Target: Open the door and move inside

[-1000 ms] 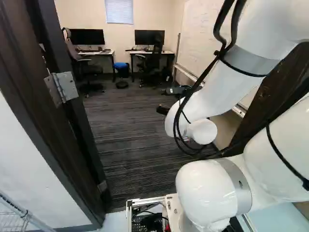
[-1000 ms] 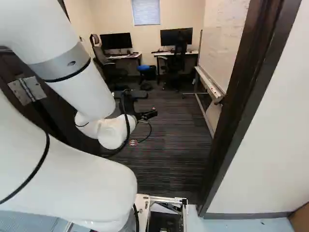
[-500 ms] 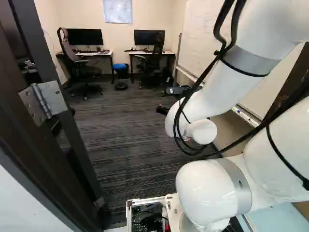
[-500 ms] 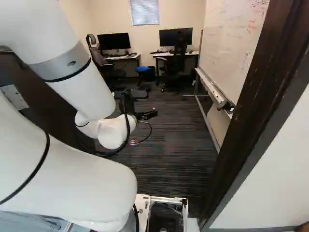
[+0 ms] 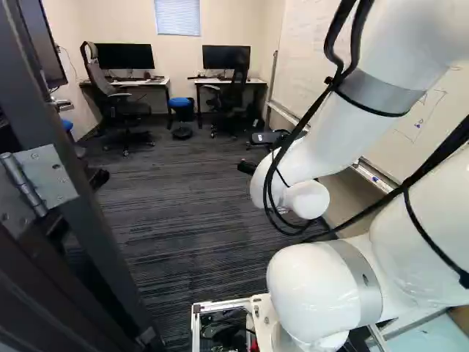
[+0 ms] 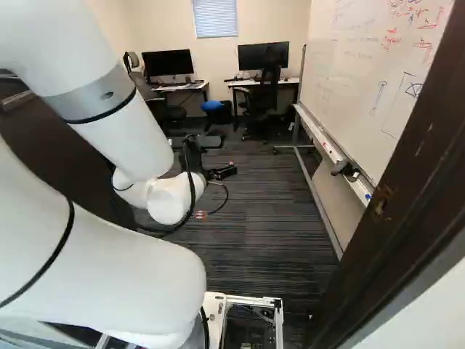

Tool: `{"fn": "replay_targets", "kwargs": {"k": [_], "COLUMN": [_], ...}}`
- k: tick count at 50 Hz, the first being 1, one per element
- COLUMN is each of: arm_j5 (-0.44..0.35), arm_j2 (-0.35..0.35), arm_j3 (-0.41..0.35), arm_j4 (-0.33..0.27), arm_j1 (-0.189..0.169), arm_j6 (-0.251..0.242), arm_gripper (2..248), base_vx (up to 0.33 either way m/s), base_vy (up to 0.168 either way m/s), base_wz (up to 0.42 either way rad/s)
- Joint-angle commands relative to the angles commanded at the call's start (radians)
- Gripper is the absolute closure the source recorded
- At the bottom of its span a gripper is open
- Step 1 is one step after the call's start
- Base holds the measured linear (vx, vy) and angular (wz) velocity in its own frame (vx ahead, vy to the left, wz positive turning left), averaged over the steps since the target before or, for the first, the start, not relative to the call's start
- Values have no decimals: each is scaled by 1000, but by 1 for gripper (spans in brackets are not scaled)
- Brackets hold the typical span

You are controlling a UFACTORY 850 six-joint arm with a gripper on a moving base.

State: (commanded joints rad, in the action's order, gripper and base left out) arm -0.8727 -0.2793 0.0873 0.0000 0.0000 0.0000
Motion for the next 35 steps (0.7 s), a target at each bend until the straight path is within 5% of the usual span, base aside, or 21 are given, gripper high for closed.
{"fn": "replay_targets", "kwargs": {"k": [35], "arm_j5": [0], "arm_j2": [0], "arm_j3": [0], "arm_j4": [0], "arm_j1": [0], "arm_j6": [0], "arm_gripper": [3], "base_vx": [195], "base_vy": [20], "base_wz": [-13]}}
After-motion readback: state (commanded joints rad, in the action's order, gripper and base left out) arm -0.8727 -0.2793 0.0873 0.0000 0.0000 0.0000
